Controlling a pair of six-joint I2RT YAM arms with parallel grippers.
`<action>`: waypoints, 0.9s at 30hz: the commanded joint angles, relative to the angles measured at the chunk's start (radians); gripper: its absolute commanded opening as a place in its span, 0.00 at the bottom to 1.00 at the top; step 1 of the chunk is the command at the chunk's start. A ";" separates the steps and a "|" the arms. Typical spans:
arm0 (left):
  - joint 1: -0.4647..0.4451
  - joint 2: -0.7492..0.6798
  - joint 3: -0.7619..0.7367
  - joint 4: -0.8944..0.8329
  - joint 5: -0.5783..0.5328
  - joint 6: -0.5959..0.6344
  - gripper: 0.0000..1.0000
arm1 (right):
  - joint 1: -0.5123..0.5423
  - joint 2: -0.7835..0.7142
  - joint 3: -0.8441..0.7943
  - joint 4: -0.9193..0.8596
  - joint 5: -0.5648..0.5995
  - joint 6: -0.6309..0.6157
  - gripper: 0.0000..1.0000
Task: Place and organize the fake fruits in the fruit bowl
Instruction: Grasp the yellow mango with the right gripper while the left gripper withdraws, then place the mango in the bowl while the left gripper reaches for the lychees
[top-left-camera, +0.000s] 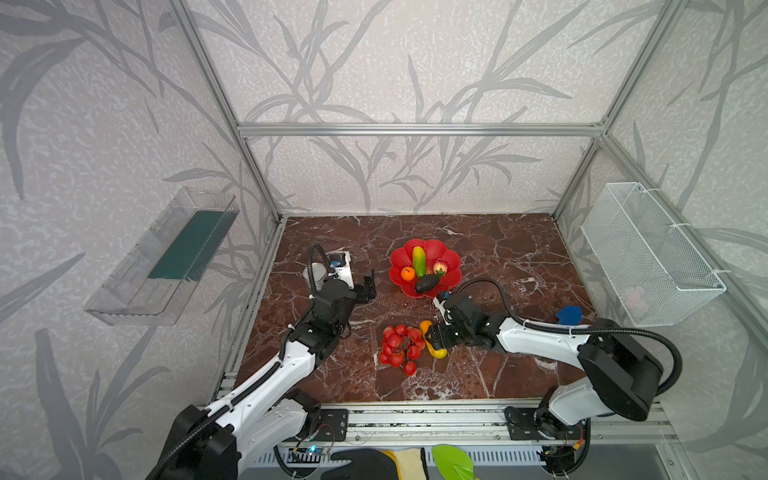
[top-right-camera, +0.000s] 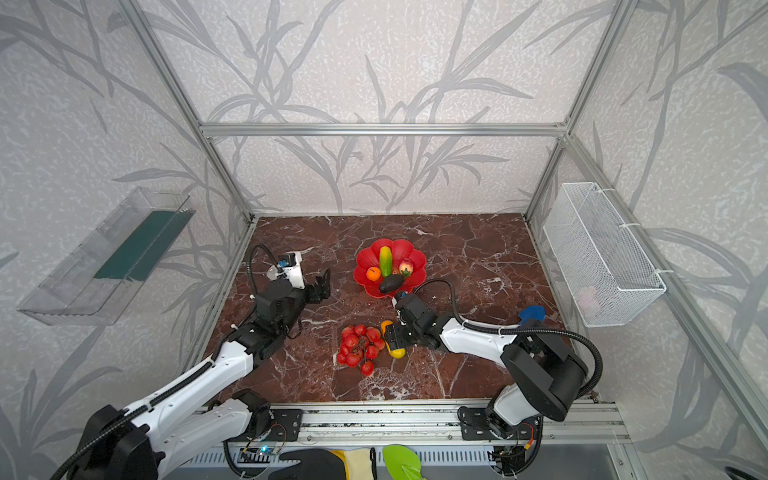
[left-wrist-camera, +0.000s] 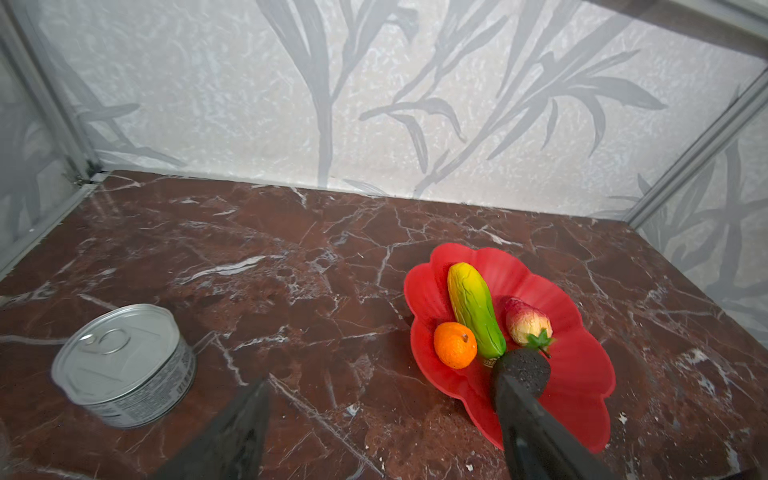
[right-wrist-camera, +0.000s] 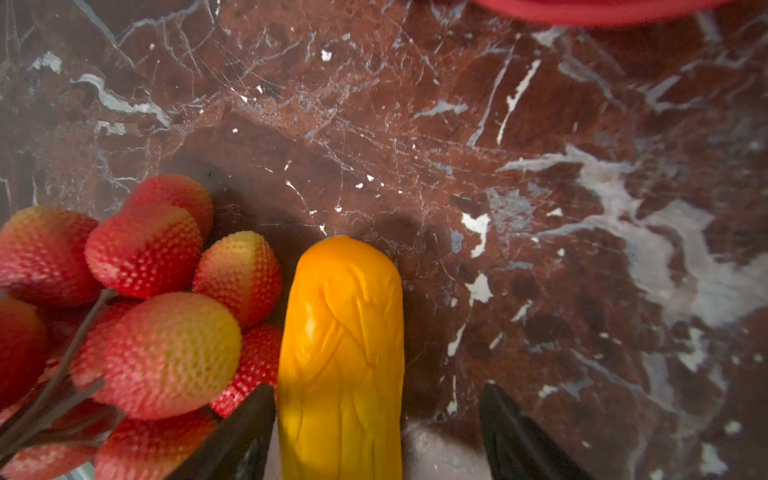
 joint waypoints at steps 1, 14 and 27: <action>0.010 -0.069 -0.023 -0.012 -0.047 -0.069 0.86 | 0.006 0.037 0.042 0.005 -0.018 -0.006 0.71; 0.025 -0.119 -0.048 -0.036 -0.033 -0.083 0.87 | -0.031 -0.108 0.056 -0.080 0.051 -0.070 0.37; 0.034 -0.139 -0.053 -0.052 0.118 -0.058 0.87 | -0.247 -0.058 0.348 -0.045 0.082 -0.280 0.37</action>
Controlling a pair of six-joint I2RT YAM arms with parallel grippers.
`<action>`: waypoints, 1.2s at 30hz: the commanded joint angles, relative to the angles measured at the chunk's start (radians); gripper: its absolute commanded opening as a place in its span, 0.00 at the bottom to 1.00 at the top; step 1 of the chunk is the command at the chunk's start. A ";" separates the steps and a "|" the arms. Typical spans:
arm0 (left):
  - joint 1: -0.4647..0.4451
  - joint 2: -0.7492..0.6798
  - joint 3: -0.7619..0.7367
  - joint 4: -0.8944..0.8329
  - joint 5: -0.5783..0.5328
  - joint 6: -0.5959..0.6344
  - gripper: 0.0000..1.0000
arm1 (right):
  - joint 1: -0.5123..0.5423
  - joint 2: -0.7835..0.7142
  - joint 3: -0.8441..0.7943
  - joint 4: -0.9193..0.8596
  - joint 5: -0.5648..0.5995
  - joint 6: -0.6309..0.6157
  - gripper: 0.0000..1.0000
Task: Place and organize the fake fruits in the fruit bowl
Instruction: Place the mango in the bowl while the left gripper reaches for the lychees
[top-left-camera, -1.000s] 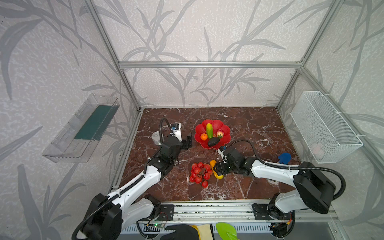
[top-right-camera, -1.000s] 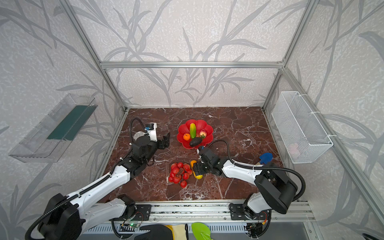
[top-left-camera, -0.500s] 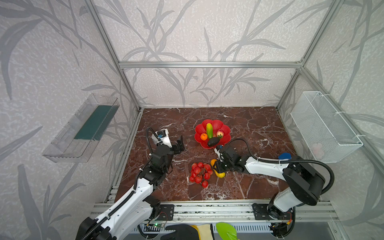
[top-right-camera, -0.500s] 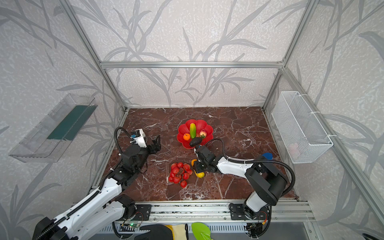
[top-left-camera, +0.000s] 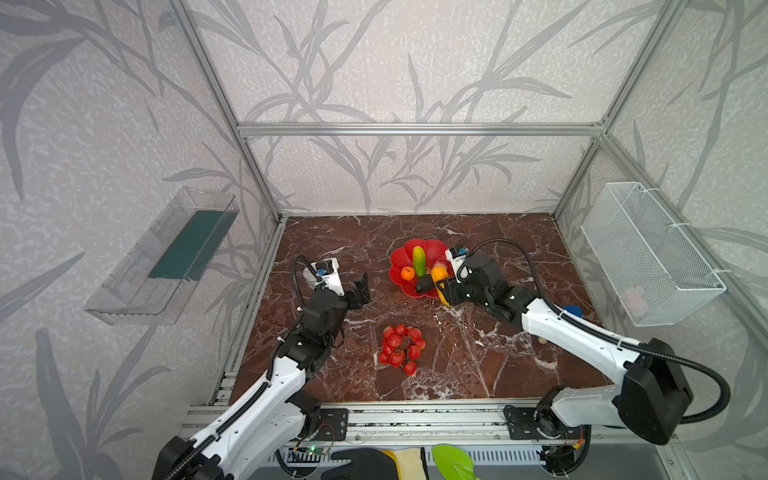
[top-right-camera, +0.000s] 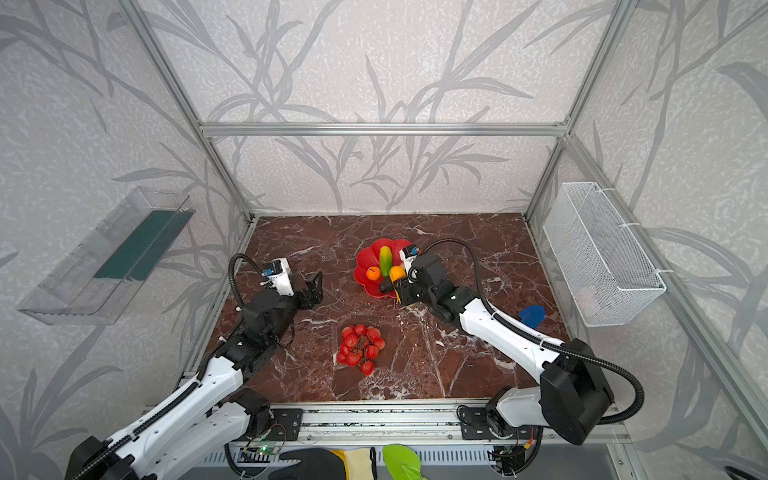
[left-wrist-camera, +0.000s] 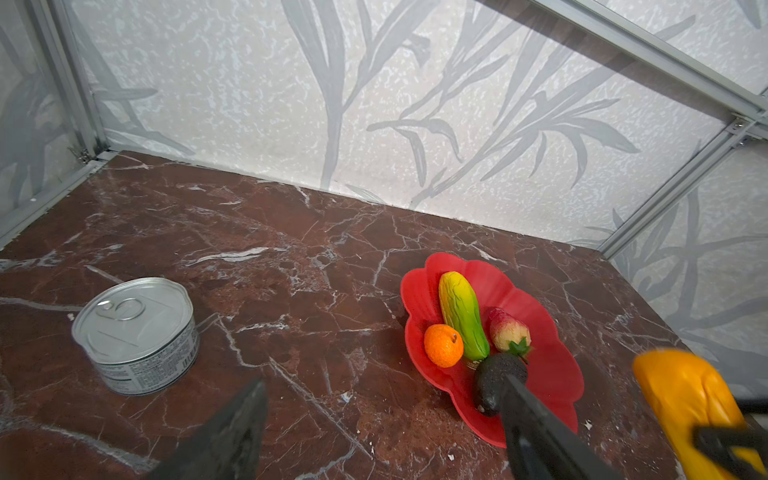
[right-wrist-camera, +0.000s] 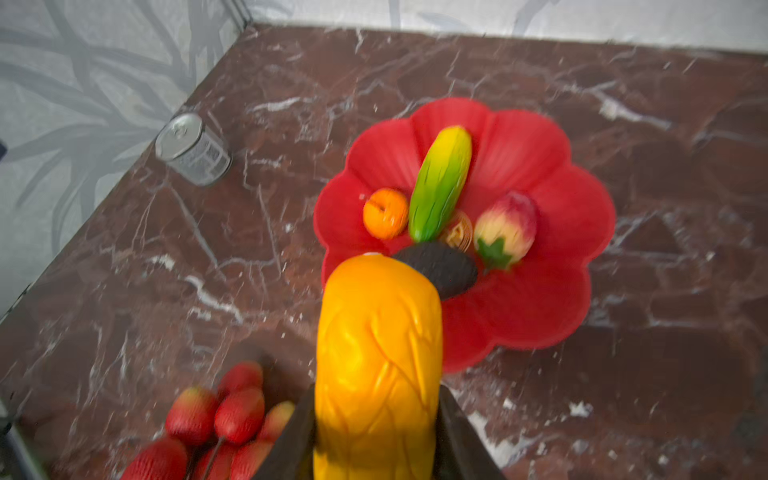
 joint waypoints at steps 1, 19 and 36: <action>0.005 -0.028 -0.002 -0.022 0.075 0.004 0.87 | -0.076 0.112 0.093 0.026 -0.018 -0.048 0.37; 0.004 -0.186 0.014 -0.257 0.469 -0.048 0.81 | -0.160 0.707 0.545 0.065 -0.084 -0.016 0.41; -0.280 -0.118 0.079 -0.422 0.357 0.080 0.68 | -0.204 0.316 0.260 0.208 -0.064 0.057 0.93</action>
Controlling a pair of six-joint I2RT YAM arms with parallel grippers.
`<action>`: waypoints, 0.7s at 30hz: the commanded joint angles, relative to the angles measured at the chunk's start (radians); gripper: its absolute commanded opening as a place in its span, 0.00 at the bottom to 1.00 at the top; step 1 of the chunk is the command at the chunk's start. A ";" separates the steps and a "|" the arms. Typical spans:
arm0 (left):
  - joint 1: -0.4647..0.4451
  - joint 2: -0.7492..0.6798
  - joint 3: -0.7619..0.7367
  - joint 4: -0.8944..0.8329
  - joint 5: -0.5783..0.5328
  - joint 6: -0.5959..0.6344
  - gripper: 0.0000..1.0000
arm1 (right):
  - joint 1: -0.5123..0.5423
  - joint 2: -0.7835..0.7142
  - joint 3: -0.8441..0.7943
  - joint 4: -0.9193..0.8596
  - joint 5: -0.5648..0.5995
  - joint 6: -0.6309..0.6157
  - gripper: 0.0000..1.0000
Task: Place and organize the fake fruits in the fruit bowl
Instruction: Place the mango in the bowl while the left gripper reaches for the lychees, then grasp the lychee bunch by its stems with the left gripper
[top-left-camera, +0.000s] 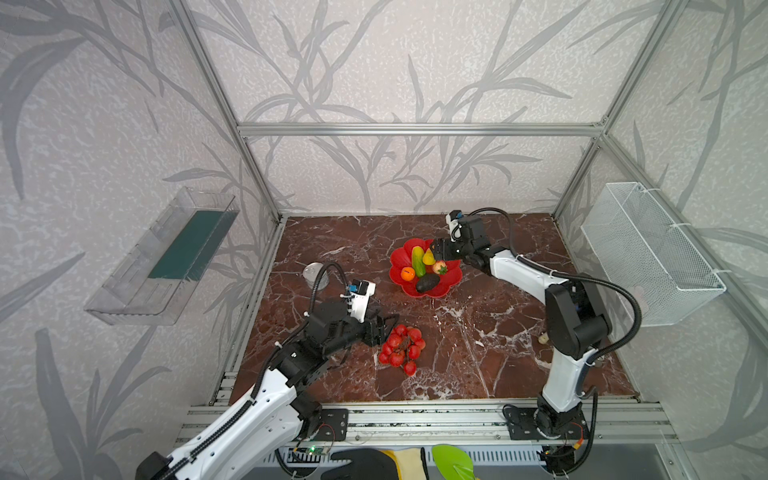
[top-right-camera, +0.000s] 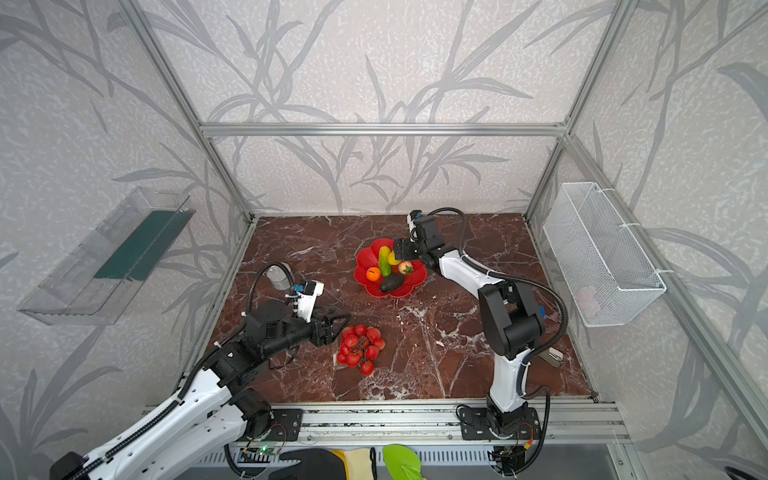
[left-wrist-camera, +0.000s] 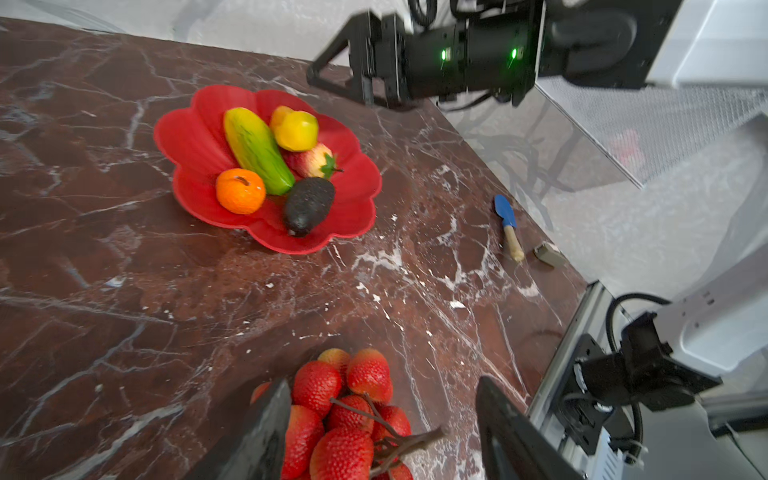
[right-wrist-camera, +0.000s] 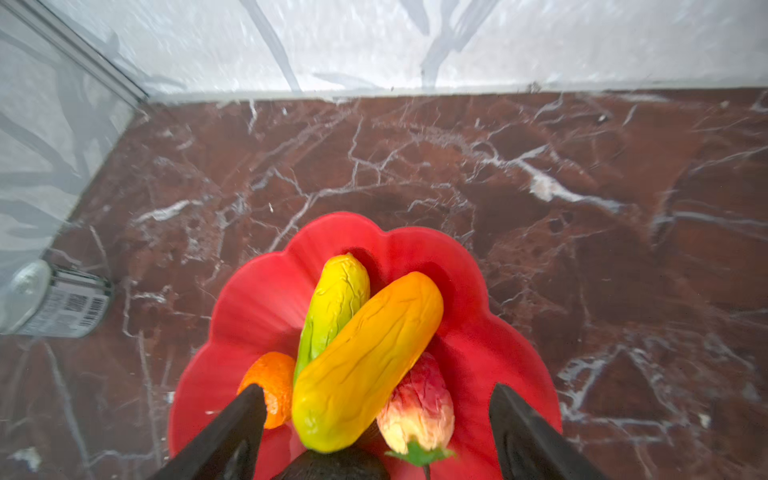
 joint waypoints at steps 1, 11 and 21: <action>-0.128 0.000 0.030 -0.080 -0.162 0.082 0.67 | -0.007 -0.173 -0.147 0.130 0.022 0.026 0.95; -0.321 0.077 -0.017 -0.022 -0.269 0.087 0.61 | -0.011 -0.329 -0.385 0.160 0.054 0.064 0.99; -0.322 0.230 -0.036 0.088 -0.249 0.081 0.49 | -0.013 -0.414 -0.475 0.137 0.061 0.075 1.00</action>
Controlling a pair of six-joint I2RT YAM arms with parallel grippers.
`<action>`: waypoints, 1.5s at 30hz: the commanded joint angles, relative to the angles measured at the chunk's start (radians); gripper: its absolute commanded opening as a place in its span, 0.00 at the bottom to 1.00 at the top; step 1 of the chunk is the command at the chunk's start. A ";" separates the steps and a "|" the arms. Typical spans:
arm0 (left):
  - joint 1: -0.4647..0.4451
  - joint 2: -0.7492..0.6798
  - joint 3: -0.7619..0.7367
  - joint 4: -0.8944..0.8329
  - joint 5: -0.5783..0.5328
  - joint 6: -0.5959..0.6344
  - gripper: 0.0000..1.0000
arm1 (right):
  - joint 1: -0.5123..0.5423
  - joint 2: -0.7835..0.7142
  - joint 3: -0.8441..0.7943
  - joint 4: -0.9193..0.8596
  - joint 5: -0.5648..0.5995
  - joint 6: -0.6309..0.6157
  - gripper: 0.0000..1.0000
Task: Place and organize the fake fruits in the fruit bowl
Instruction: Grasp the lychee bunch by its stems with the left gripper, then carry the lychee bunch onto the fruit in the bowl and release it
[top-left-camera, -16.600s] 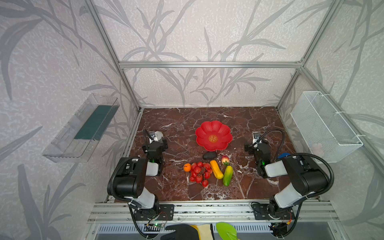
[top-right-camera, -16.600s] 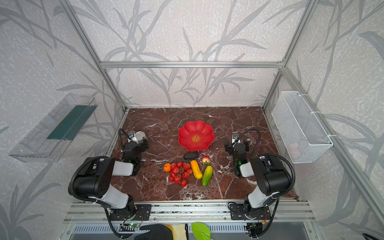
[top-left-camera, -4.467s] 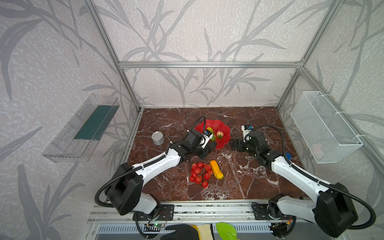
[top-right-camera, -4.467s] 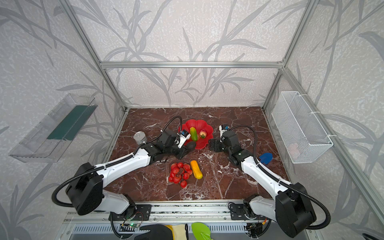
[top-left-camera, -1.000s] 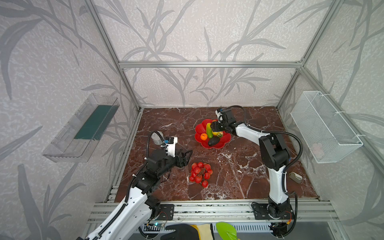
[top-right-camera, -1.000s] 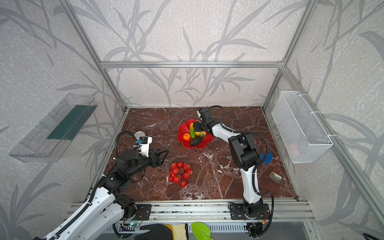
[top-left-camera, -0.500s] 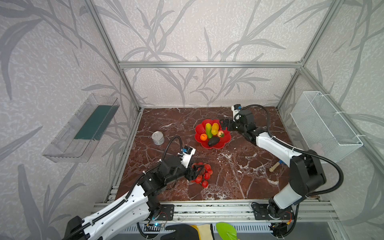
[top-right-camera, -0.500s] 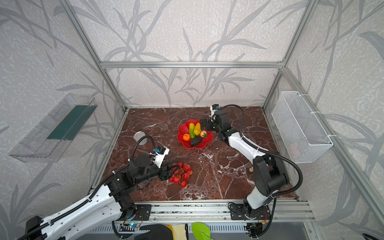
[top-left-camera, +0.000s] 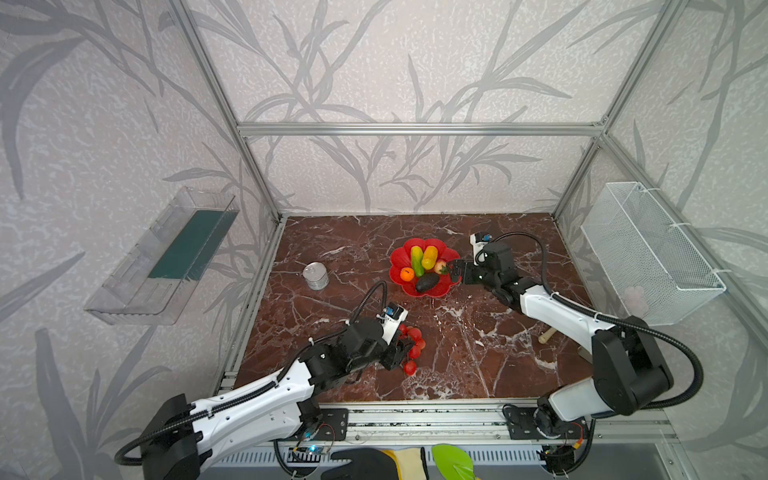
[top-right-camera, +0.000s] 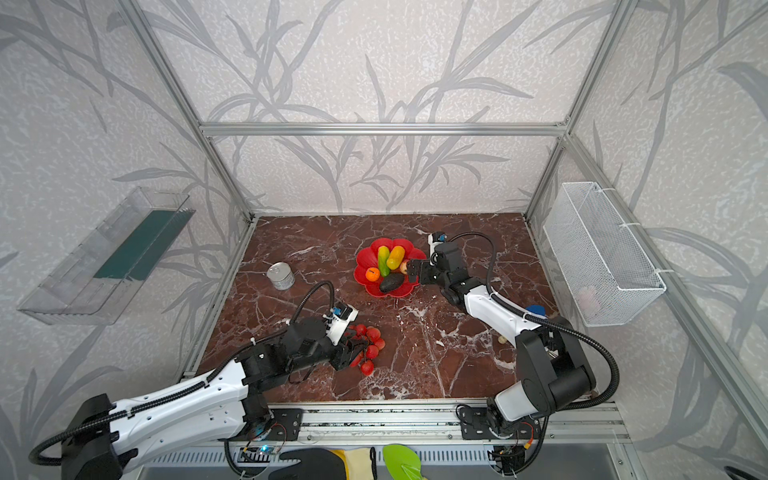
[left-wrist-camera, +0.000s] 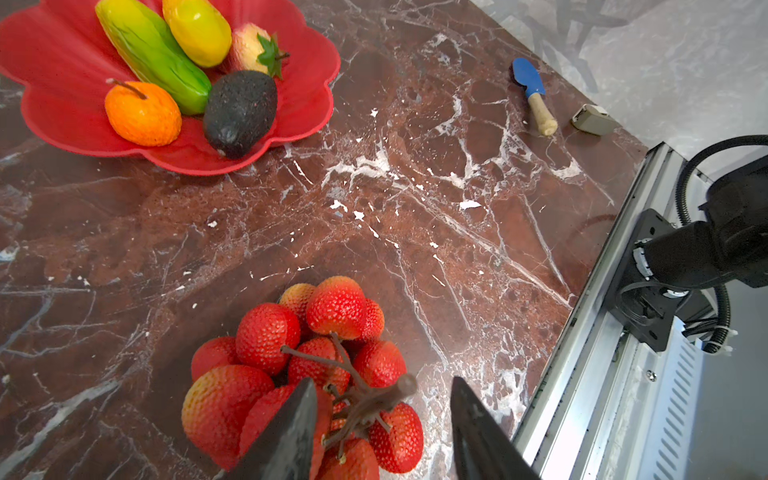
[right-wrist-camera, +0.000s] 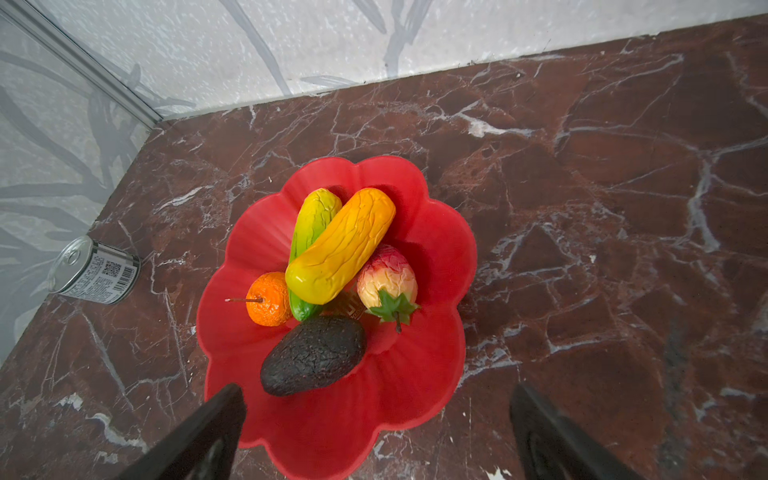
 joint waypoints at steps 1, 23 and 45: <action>-0.003 0.043 -0.002 0.066 -0.009 -0.004 0.48 | -0.004 -0.052 -0.010 0.000 0.014 0.009 1.00; 0.001 0.109 0.109 0.097 -0.128 0.042 0.00 | -0.035 -0.105 -0.102 0.027 0.028 0.012 1.00; 0.373 0.758 0.688 0.435 0.441 0.041 0.00 | -0.158 -0.427 -0.260 -0.100 0.042 -0.043 0.99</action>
